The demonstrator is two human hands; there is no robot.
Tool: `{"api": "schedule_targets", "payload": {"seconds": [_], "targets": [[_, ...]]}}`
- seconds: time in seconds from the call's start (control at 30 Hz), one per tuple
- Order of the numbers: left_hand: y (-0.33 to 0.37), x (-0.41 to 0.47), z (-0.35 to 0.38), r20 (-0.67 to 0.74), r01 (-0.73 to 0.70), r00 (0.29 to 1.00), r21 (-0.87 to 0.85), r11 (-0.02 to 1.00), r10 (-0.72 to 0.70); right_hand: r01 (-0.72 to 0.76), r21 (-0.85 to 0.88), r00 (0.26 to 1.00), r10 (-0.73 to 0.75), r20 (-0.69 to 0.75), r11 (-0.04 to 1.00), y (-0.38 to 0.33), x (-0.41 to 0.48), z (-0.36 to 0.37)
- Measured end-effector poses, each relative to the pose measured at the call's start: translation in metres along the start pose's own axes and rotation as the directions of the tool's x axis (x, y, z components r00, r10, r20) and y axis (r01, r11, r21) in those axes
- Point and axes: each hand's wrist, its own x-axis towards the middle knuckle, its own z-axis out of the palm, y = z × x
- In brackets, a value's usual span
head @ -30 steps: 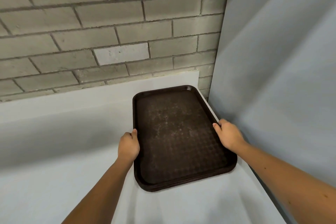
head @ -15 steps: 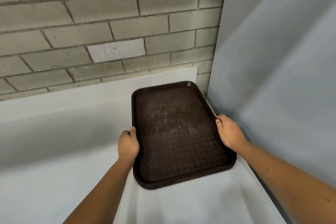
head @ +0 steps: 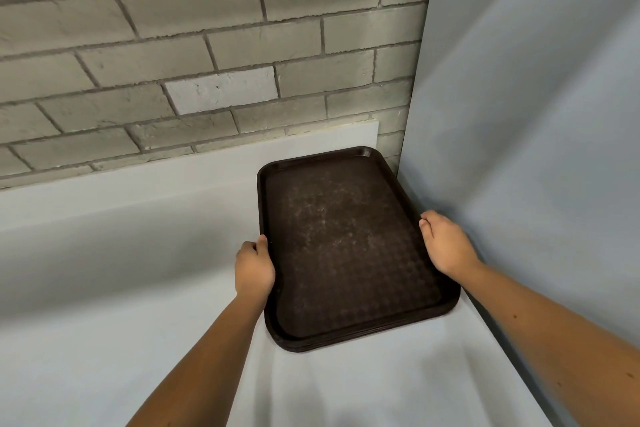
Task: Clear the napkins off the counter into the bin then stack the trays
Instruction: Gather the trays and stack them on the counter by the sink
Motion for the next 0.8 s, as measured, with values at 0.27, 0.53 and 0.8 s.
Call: {"api": "schedule_targets", "payload": {"seconds": [0.27,0.53,0.8], "targets": [[0.0,-0.001,-0.001,0.023,0.045,0.999,-0.029,0.999,-0.044,-0.002,0.012,1.0,0.001,0.021,1.0,0.001,-0.002,-0.001],[0.003,0.0,-0.005,0.064,0.124,0.991,-0.069,0.99,-0.119,-0.118,0.08,0.979,0.102,0.175,0.99,-0.004,-0.001,-0.011],[-0.001,-0.026,-0.037,0.126,0.253,0.966,-0.251,0.934,-0.227,-0.068,-0.049,0.974,0.077,0.212,0.997,-0.019,-0.015,-0.033]]}}
